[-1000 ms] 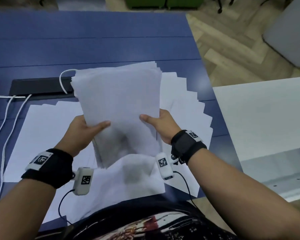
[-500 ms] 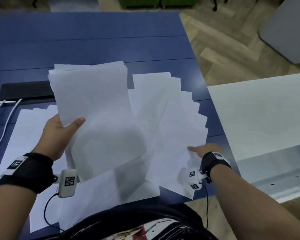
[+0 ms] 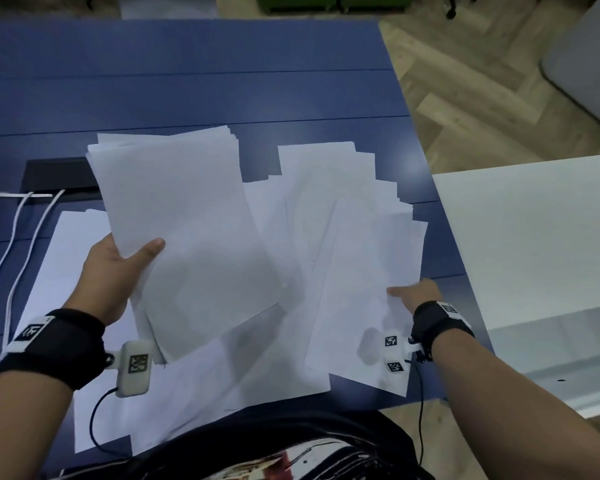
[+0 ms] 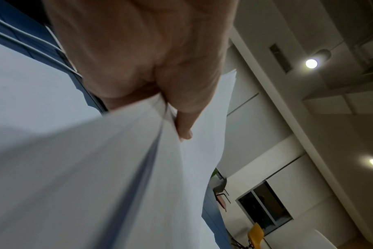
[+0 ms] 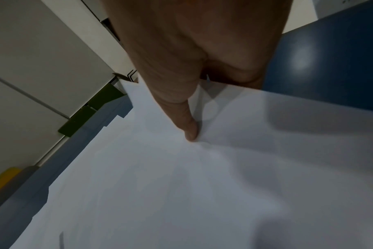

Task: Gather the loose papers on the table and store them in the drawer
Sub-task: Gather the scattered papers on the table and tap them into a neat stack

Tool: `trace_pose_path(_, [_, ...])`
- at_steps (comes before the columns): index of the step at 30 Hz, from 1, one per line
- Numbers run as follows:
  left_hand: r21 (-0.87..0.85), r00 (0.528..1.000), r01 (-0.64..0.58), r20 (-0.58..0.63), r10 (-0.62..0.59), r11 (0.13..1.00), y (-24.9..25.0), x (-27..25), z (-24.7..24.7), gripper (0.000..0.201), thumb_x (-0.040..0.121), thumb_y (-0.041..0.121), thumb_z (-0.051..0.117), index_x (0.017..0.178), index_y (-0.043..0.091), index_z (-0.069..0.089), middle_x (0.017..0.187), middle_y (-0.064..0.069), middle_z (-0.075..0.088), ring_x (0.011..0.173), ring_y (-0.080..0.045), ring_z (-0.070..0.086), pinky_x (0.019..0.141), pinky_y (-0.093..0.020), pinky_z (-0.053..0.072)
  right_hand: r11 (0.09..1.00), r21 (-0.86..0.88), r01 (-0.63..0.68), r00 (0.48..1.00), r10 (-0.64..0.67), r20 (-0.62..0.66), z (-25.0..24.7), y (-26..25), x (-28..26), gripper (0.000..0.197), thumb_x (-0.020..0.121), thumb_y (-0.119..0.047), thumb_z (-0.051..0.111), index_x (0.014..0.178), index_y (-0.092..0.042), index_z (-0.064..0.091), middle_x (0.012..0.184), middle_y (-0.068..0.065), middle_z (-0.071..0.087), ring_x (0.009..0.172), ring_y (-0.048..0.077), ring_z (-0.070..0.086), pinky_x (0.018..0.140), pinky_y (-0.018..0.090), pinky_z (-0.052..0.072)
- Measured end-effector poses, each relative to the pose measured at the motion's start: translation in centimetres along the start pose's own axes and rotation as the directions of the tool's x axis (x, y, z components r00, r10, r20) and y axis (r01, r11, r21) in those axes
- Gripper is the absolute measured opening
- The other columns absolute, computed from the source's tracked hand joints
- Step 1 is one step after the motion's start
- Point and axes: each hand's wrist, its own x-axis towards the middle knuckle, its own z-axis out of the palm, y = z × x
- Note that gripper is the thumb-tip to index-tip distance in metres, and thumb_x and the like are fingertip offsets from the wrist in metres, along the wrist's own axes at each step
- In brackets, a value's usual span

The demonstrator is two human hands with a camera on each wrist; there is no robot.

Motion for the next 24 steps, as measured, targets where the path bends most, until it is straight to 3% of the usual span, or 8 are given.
trace_pose_path(3, [-0.016, 1.000, 0.021, -0.006, -0.021, 1.000, -0.2, -0.2, -0.3, 0.031, 0.101, 0.021, 0.072, 0.131, 0.014, 0.072, 0.118, 0.002, 0.079, 0.095, -0.006, 0.077, 0.078, -0.028, 0.056, 0.992, 0.120, 0.025, 0.999, -0.019, -0.048, -0.1, -0.1, 0.2, 0.052, 0.070, -0.018, 0.094, 0.110, 0.004, 0.068, 0.108, 0.018, 0.076, 0.093, 0.033, 0.074, 0.080, 0.040, 0.061])
trace_pose_path(6, [-0.022, 0.999, 0.031, -0.013, -0.031, 0.999, -0.4, -0.3, -0.2, 0.030, 0.101, 0.021, 0.073, 0.130, 0.014, 0.072, 0.117, 0.002, 0.079, 0.097, -0.009, 0.076, 0.079, -0.030, 0.056, 0.957, 0.274, 0.092, 0.996, -0.085, -0.036, -0.4, -1.3, 0.1, 0.025, 0.078, -0.009, 0.089, 0.093, -0.001, 0.071, 0.107, 0.017, 0.077, 0.093, 0.032, 0.073, 0.091, 0.048, 0.062])
trace_pose_path(9, [-0.014, 0.999, 0.039, -0.003, -0.039, 0.999, -0.6, -0.3, -0.3, 0.030, 0.101, 0.021, 0.073, 0.130, 0.015, 0.073, 0.115, 0.005, 0.079, 0.091, -0.002, 0.077, 0.077, -0.027, 0.056, 0.914, 0.383, 0.137, 0.988, -0.156, 0.020, -1.3, -3.9, -0.6, 0.017, 0.088, -0.010, 0.082, 0.102, -0.009, 0.072, 0.107, 0.011, 0.074, 0.099, 0.030, 0.070, 0.099, 0.045, 0.058])
trace_pose_path(11, [-0.014, 0.998, 0.055, 0.008, -0.055, 0.998, -0.9, -0.1, -0.2, 0.029, 0.100, 0.023, 0.074, 0.128, 0.016, 0.074, 0.114, 0.003, 0.081, 0.097, -0.009, 0.078, 0.079, -0.029, 0.057, 0.909, 0.365, 0.199, 0.977, -0.213, -0.003, -2.0, -5.6, -0.2, 0.019, 0.090, -0.017, 0.082, 0.106, -0.010, 0.075, 0.108, 0.009, 0.075, 0.100, 0.030, 0.070, 0.099, 0.045, 0.058])
trace_pose_path(15, [-0.049, 0.996, 0.094, -0.001, -0.094, 0.994, -2.0, 0.7, 0.0, 0.029, 0.098, 0.024, 0.077, 0.126, 0.016, 0.075, 0.117, -0.002, 0.081, 0.106, -0.026, 0.077, 0.091, -0.042, 0.060, 0.956, 0.135, 0.261, 0.965, -0.252, -0.075, -2.1, -9.1, 1.6, 0.050, 0.088, -0.036, 0.082, 0.124, -0.003, 0.071, 0.123, 0.013, 0.074, 0.111, 0.031, 0.069, 0.101, 0.045, 0.056])
trace_pose_path(19, [-0.097, 0.992, 0.127, -0.005, -0.128, 0.987, -2.7, 1.6, 0.4, 0.029, 0.098, 0.022, 0.077, 0.126, 0.016, 0.075, 0.119, -0.003, 0.081, 0.110, -0.028, 0.077, 0.098, -0.047, 0.060, 0.980, -0.168, 0.110, 0.988, -0.125, -0.086, 0.0, -12.2, 3.2, 0.103, 0.075, -0.059, 0.084, 0.151, -0.002, 0.042, 0.151, 0.021, 0.051, 0.138, 0.040, 0.052, 0.110, 0.052, 0.049])
trace_pose_path(22, [-0.108, 0.990, 0.143, 0.000, -0.144, 0.984, -2.7, 2.0, 0.7, 0.030, 0.098, 0.020, 0.077, 0.127, 0.014, 0.075, 0.119, -0.004, 0.081, 0.110, -0.028, 0.077, 0.095, -0.043, 0.060, 0.960, -0.281, -0.018, 0.990, -0.023, -0.140, 1.5, -13.5, 2.5, 0.128, 0.059, -0.066, 0.092, 0.150, 0.000, 0.031, 0.151, 0.021, 0.042, 0.139, 0.040, 0.048, 0.108, 0.054, 0.049])
trace_pose_path(24, [-0.112, 0.989, 0.145, -0.002, -0.146, 0.983, -2.7, 2.2, 0.7, 0.030, 0.098, 0.017, 0.076, 0.127, 0.012, 0.074, 0.119, -0.004, 0.081, 0.110, -0.028, 0.077, 0.091, -0.039, 0.060, 0.948, -0.317, -0.034, 0.989, -0.013, -0.148, 2.0, -14.1, 2.8, 0.133, 0.056, -0.067, 0.093, 0.150, 0.000, 0.028, 0.151, 0.022, 0.041, 0.140, 0.041, 0.046, 0.107, 0.056, 0.047])
